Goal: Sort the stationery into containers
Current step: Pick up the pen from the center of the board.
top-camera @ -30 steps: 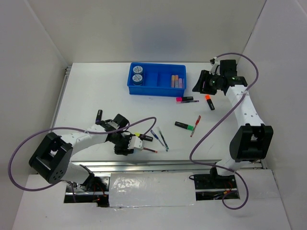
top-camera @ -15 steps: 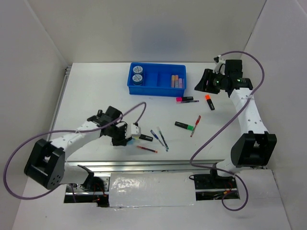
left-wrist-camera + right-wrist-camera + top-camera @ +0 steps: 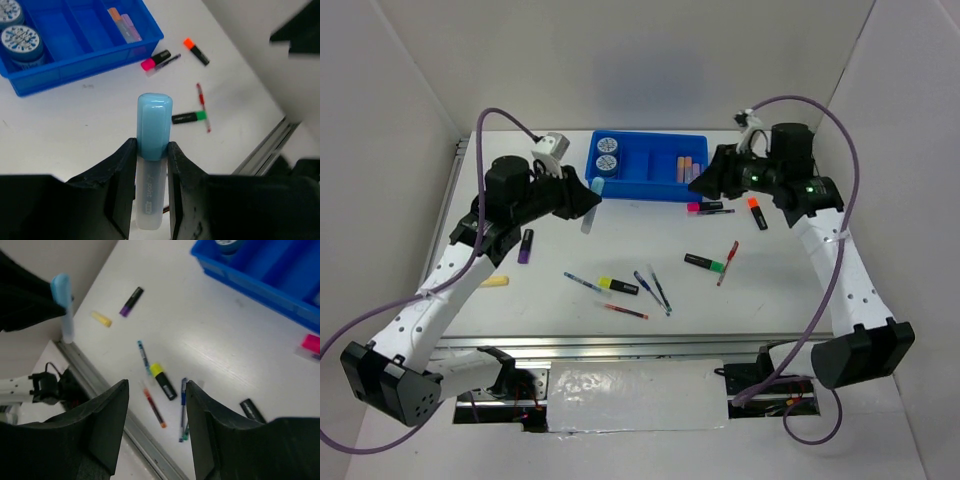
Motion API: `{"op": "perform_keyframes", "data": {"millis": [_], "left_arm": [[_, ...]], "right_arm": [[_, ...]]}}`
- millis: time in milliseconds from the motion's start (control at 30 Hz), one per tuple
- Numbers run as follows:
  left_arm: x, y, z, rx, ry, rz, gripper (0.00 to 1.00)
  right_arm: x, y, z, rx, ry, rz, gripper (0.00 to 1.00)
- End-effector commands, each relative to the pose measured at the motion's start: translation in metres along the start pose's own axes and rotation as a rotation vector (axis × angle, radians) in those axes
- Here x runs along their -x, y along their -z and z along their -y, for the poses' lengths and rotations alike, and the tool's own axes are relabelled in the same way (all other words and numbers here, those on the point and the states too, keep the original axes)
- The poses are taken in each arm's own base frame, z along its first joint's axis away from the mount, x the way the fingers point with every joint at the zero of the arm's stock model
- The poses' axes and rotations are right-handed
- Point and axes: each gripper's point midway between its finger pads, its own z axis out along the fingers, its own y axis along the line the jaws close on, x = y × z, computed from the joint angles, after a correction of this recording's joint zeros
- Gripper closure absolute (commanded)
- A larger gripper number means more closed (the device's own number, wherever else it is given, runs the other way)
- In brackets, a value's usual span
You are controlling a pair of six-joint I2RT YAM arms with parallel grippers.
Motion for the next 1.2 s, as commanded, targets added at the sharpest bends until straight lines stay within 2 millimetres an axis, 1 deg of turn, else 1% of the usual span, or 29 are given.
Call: {"op": "perform_keyframes", "data": {"millis": [0,33,67,100,133,167,200,233,267,300,333,400,433,500,567,667,733,867,1000,1033,1133,1167], "left_arm": [[0.037,-0.002,-0.01,0.087,0.324,0.148,1.0],[0.039,-0.004,-0.013,0.093,0.361,0.159,1.0],[0.04,-0.007,-0.015,0.097,0.426,0.165,1.0],[0.045,-0.007,-0.02,0.119,0.456,0.176,1.0],[0.044,-0.011,-0.024,0.132,0.498,0.171,1.0],[0.045,-0.012,-0.027,0.146,0.515,0.178,1.0],[0.048,-0.013,-0.032,0.172,0.531,0.196,1.0],[0.049,-0.015,-0.035,0.185,0.54,0.207,1.0],[0.05,-0.015,-0.038,0.197,0.558,0.219,1.0],[0.048,-0.017,-0.043,0.22,0.567,0.229,1.0],[0.048,-0.018,-0.045,0.223,0.576,0.236,1.0],[0.046,-0.019,-0.046,0.231,0.576,0.229,1.0],[0.042,-0.02,-0.05,0.251,0.582,0.219,1.0],[0.046,-0.02,-0.05,0.254,0.578,0.221,1.0],[0.049,-0.021,-0.049,0.252,0.574,0.225,1.0],[0.053,-0.022,-0.048,0.246,0.567,0.229,1.0],[0.051,-0.025,-0.046,0.236,0.565,0.219,1.0],[0.052,-0.029,-0.041,0.214,0.564,0.226,1.0],[0.053,-0.032,-0.038,0.201,0.578,0.222,1.0],[0.052,-0.034,-0.039,0.199,0.58,0.219,1.0],[0.056,-0.035,-0.036,0.18,0.581,0.223,1.0],[0.055,-0.036,-0.035,0.178,0.583,0.22,1.0]], "right_arm": [[0.015,-0.015,-0.046,0.122,0.007,0.034,0.44],[0.01,-0.024,-0.063,0.157,-0.024,0.011,0.43],[0.009,-0.032,-0.065,0.153,-0.052,0.0,0.44],[0.006,-0.043,-0.066,0.155,-0.092,-0.027,0.44],[0.0,-0.052,-0.076,0.156,-0.125,-0.052,0.44],[-0.004,-0.059,-0.081,0.157,-0.132,-0.073,0.44],[-0.006,-0.067,-0.089,0.164,-0.127,-0.096,0.44],[-0.008,-0.072,-0.097,0.172,-0.118,-0.109,0.44],[-0.017,-0.08,-0.113,0.189,-0.108,-0.137,0.43],[-0.015,-0.09,-0.116,0.175,-0.115,-0.141,0.42],[-0.018,-0.095,-0.127,0.191,-0.109,-0.155,0.42],[-0.02,-0.112,-0.13,0.172,-0.13,-0.17,0.4],[-0.023,-0.117,-0.135,0.178,-0.132,-0.18,0.4],[-0.024,-0.132,-0.136,0.158,-0.146,-0.186,0.39],[-0.028,-0.144,-0.143,0.155,-0.145,-0.198,0.4],[-0.031,-0.154,-0.148,0.152,-0.141,-0.205,0.4],[-0.032,-0.157,-0.15,0.16,-0.143,-0.21,0.4],[-0.039,-0.165,-0.152,0.169,-0.155,-0.235,0.4],[-0.046,-0.173,-0.155,0.19,-0.157,-0.258,0.43],[-0.046,-0.174,-0.155,0.195,-0.154,-0.258,0.44],[-0.053,-0.178,-0.157,0.202,-0.154,-0.28,0.49],[-0.054,-0.178,-0.157,0.205,-0.154,-0.283,0.53]]}}
